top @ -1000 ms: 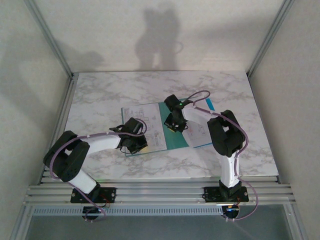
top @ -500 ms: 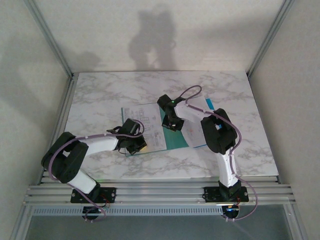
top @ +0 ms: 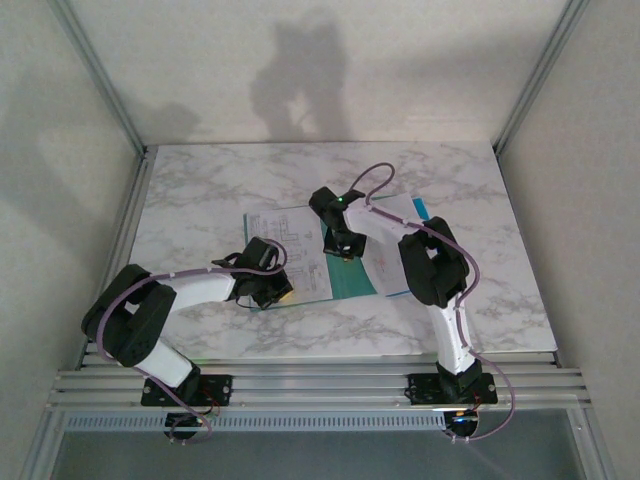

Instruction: Put the files into the folder

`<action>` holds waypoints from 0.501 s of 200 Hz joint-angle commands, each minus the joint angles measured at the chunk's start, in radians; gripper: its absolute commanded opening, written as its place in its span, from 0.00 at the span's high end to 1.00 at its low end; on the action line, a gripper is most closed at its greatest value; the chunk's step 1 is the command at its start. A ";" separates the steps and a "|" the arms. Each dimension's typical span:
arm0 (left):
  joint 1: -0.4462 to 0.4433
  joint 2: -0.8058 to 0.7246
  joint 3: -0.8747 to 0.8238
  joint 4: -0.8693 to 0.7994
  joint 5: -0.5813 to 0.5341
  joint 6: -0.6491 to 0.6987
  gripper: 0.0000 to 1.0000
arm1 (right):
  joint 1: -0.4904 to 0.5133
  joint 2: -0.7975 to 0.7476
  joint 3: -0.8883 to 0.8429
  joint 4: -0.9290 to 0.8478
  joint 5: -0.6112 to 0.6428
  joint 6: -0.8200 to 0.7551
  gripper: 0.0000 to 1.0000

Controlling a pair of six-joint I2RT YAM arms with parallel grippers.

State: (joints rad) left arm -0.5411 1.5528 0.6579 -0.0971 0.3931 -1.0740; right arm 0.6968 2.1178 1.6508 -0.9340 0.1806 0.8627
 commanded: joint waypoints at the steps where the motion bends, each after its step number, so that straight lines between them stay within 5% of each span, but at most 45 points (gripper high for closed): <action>1: 0.024 0.031 -0.046 -0.161 -0.089 0.000 1.00 | -0.003 -0.074 0.040 -0.057 0.067 -0.010 0.94; 36: 0.023 0.041 -0.027 -0.167 -0.090 0.014 1.00 | -0.003 -0.191 0.014 -0.014 0.048 0.017 0.83; 75: 0.023 0.050 -0.008 -0.176 -0.092 0.028 1.00 | -0.026 -0.334 -0.238 0.256 -0.127 0.095 0.30; 100: 0.024 0.051 -0.004 -0.178 -0.095 0.035 1.00 | -0.064 -0.373 -0.370 0.463 -0.281 0.201 0.16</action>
State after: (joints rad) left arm -0.5346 1.5597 0.6769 -0.1280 0.3923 -1.0584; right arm 0.6670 1.7618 1.3743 -0.6914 0.0578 0.9520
